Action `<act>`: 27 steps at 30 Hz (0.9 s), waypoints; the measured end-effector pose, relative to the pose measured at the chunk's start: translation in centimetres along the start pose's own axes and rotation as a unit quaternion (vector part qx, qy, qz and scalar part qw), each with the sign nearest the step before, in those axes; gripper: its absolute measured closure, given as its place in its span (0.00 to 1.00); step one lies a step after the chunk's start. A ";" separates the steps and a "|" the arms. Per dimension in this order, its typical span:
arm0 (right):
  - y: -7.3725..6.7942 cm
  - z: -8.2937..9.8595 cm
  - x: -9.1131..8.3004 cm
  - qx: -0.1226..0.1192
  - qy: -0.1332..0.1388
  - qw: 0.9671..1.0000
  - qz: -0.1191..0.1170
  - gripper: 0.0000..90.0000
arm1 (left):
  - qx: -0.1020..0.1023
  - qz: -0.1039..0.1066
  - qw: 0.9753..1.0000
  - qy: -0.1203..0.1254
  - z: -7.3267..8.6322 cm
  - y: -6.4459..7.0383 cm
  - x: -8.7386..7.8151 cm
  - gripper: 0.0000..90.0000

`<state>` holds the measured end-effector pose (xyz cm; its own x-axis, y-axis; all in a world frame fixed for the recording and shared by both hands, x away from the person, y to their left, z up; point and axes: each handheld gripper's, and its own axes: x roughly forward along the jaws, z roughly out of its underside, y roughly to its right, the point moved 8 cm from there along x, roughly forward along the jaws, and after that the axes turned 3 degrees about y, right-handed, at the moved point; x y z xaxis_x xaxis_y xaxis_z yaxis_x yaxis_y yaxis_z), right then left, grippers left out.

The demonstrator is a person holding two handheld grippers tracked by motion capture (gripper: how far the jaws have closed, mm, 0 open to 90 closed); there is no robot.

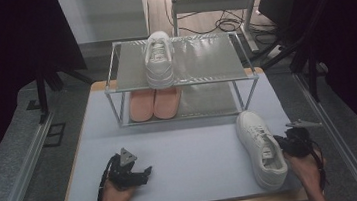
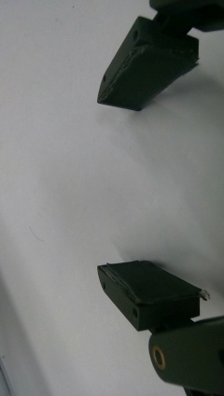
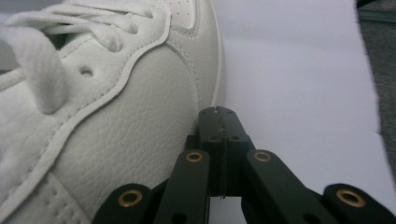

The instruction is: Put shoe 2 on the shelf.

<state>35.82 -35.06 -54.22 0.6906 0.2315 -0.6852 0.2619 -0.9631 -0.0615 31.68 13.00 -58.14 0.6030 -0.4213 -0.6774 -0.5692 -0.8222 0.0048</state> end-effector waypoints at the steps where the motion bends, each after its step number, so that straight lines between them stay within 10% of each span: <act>1: -0.3 0.0 0.1 -0.003 0.000 1.000 -0.003 1.00 | 0.000 0.000 1.000 0.000 0.0 0.0 0.0 0.18; 27: -6.8 -1.3 2.2 -0.028 -0.005 0.998 -0.059 1.00 | 0.000 0.000 1.000 0.001 0.0 0.0 0.0 0.18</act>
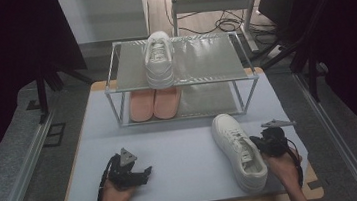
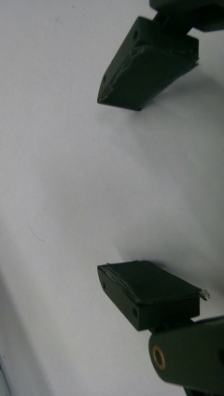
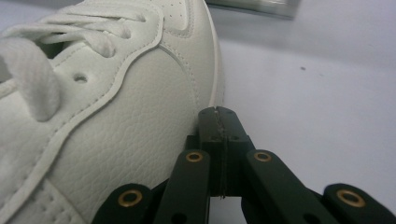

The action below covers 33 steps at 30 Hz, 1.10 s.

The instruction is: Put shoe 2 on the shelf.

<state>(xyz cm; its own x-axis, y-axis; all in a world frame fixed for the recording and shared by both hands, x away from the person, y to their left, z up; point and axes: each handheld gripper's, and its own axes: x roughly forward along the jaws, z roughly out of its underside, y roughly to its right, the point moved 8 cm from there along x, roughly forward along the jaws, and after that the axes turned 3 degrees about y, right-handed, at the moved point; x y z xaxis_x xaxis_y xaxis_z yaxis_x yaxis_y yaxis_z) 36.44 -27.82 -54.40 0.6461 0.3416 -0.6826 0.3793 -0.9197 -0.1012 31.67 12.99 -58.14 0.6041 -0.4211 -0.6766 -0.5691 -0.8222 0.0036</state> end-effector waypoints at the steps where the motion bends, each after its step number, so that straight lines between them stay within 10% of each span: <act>1: -0.3 -0.1 0.2 -0.003 -0.001 1.000 -0.003 1.00 | 0.000 0.000 1.000 0.000 0.0 0.0 0.0 0.18; 17: -5.8 -2.1 3.3 -0.041 -0.008 0.998 -0.051 1.00 | 0.000 0.000 1.000 0.000 0.0 0.0 0.0 0.18; 33: -10.7 -4.0 6.1 -0.105 -0.029 0.988 -0.111 1.00 | -0.001 0.000 1.000 0.001 0.0 0.0 0.0 0.18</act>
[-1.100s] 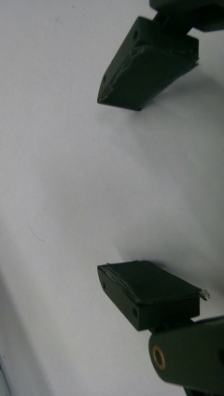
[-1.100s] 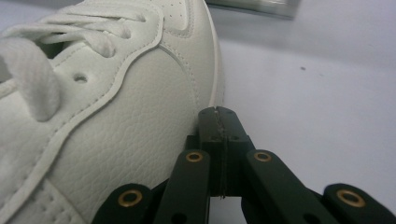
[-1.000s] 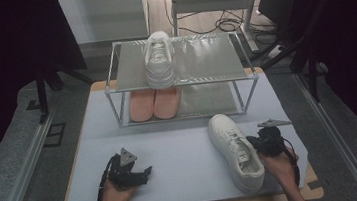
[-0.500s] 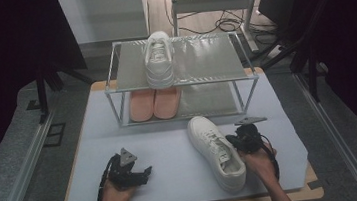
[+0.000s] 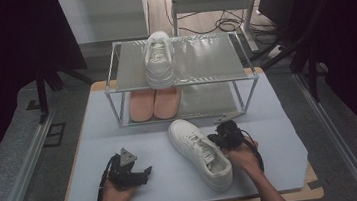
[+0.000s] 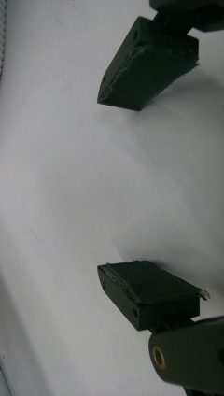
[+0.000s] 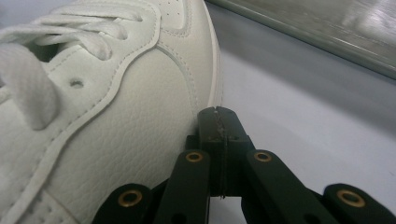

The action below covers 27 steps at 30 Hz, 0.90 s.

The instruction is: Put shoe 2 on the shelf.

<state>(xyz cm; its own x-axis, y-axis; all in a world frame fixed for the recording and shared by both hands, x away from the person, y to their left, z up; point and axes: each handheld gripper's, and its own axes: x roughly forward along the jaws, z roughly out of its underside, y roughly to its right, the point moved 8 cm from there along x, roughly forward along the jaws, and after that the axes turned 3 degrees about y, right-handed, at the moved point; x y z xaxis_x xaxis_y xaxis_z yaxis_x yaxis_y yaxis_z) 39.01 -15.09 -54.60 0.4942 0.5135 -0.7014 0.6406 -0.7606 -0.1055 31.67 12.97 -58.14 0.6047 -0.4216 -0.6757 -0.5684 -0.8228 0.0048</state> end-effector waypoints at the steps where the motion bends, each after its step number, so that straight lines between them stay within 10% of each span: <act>1: 0.0 0.0 0.0 -0.003 -0.001 1.000 0.000 1.00 | 0.000 0.000 1.000 -0.001 0.0 0.0 0.0 0.18; 27: 0.7 1.0 -6.9 0.011 0.009 1.000 -0.018 0.72 | 0.002 -0.001 1.000 0.000 0.0 0.0 0.0 0.18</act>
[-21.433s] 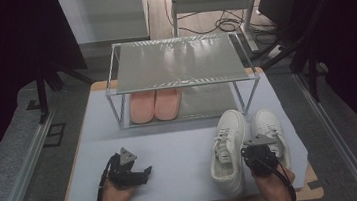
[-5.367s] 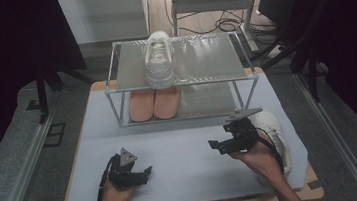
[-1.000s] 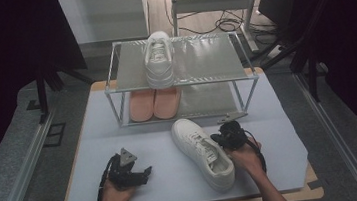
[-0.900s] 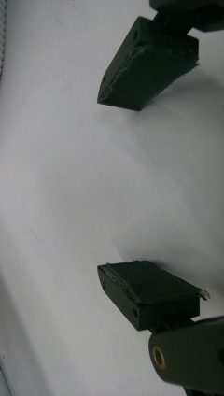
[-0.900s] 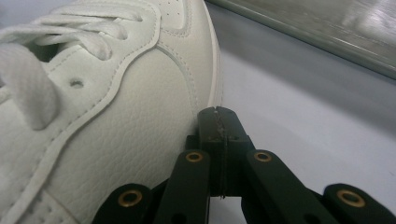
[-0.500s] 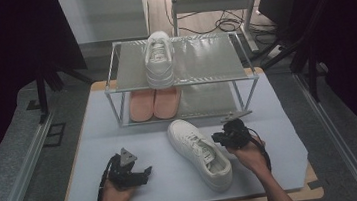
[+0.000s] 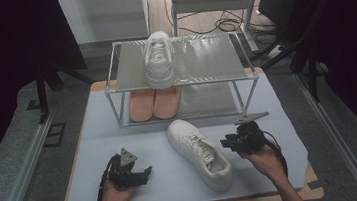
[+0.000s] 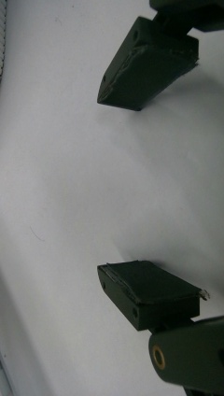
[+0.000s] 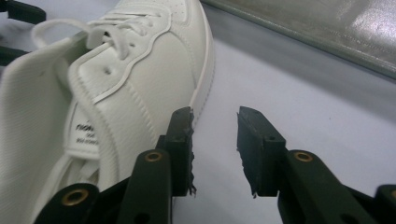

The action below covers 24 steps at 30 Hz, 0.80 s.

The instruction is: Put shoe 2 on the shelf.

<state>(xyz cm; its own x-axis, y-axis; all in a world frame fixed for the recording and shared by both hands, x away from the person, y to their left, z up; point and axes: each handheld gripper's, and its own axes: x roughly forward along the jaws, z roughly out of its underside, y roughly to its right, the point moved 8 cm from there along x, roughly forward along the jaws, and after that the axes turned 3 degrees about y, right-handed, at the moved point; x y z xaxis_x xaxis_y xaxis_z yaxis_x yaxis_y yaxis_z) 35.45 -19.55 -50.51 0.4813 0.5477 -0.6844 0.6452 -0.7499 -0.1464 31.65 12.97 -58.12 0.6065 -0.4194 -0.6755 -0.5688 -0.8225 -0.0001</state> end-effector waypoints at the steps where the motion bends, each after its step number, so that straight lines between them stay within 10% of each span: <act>1: 0.0 0.0 -0.2 0.001 0.000 1.000 -0.001 0.70 | 0.000 0.000 1.000 0.000 0.0 0.0 0.0 0.18; 24: -3.5 0.8 -2.1 -0.016 -0.041 0.998 -0.052 0.60 | -0.001 -0.002 1.000 0.002 0.0 0.0 0.0 0.18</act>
<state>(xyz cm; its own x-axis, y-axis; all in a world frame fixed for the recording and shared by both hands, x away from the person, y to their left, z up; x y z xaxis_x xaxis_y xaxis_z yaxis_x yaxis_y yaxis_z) 31.67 -18.36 -49.12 0.3612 0.5895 -0.7225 0.7082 -0.6774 -0.1987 31.65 12.93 -58.11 0.6103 -0.4181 -0.6728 -0.5662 -0.8243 -0.0014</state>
